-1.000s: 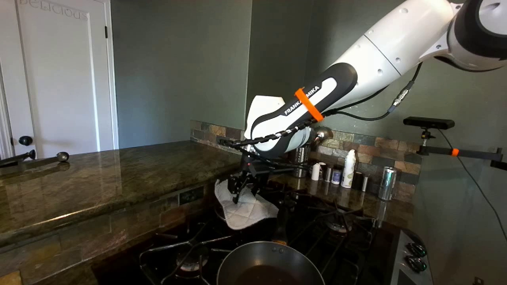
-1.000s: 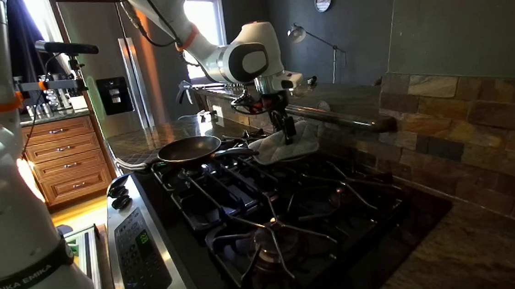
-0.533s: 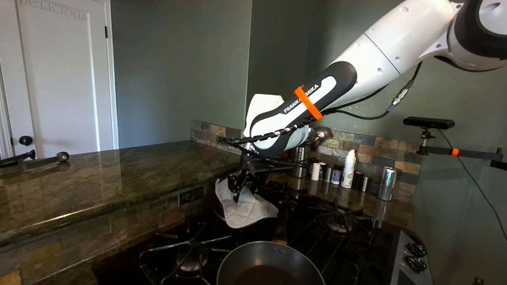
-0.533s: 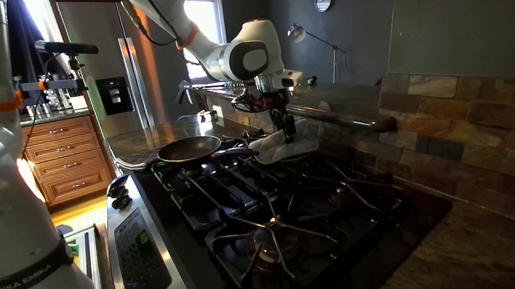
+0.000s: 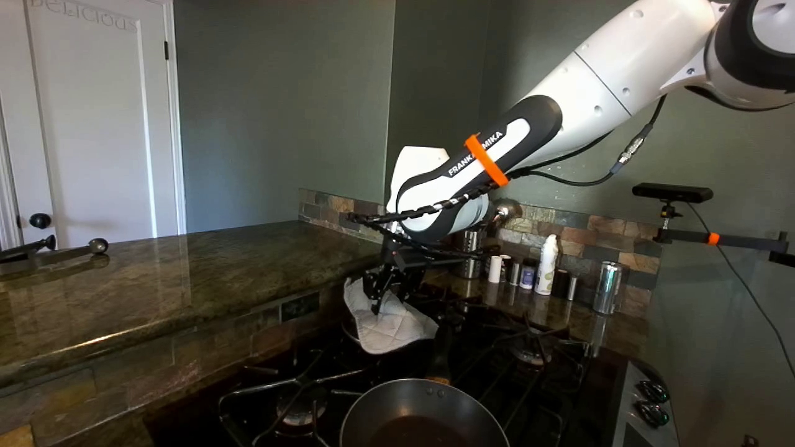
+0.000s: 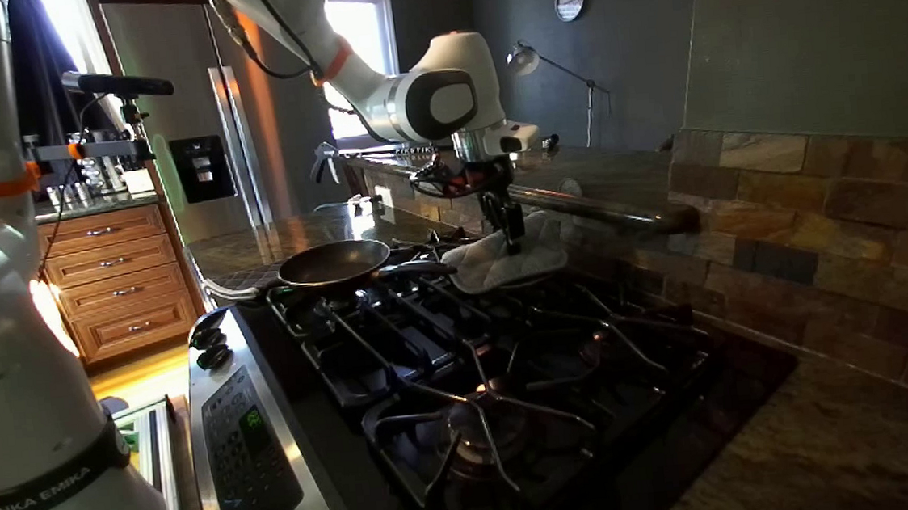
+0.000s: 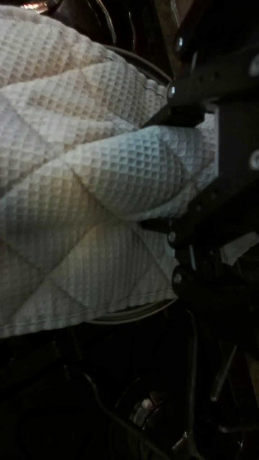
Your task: Move the pan to the left then put the glass lid on the pan.
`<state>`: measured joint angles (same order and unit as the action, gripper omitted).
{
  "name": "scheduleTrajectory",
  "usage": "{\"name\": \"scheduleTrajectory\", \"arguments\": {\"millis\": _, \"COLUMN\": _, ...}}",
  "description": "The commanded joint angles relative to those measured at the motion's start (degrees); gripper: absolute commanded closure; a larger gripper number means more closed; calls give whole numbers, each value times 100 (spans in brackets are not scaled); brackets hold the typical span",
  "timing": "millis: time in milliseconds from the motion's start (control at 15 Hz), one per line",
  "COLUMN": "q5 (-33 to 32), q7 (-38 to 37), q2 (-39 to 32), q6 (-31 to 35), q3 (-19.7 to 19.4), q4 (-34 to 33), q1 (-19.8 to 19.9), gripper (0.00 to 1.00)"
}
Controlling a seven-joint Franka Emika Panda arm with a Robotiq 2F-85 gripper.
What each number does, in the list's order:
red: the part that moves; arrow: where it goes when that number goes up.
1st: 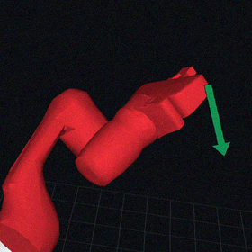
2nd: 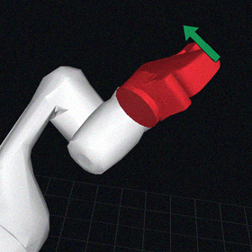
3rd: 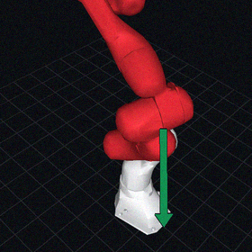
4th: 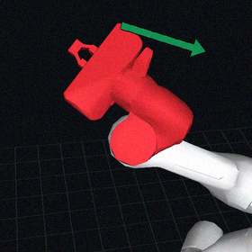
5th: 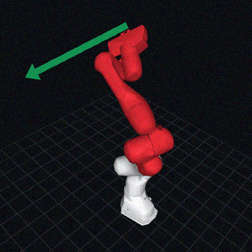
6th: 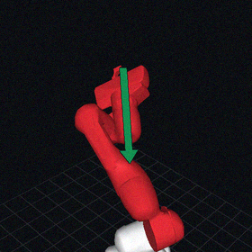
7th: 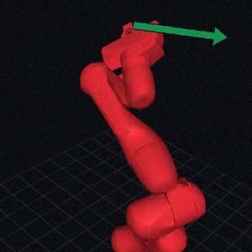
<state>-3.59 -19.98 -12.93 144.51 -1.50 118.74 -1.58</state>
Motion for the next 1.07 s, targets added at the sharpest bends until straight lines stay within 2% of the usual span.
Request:
{"name": "scheduleTrajectory", "arguments": {"millis": 0, "q5": -107, "q7": -48, "q2": 255, "q6": -114, "q3": -156, "q4": 197, "q1": -21, "gripper": 69}}
{"name": "scheduleTrajectory", "arguments": {"millis": 1000, "q5": -289, "q7": -117, "q2": 670, "q6": -132, "q3": -411, "q4": 750, "q1": 104, "gripper": 69}}
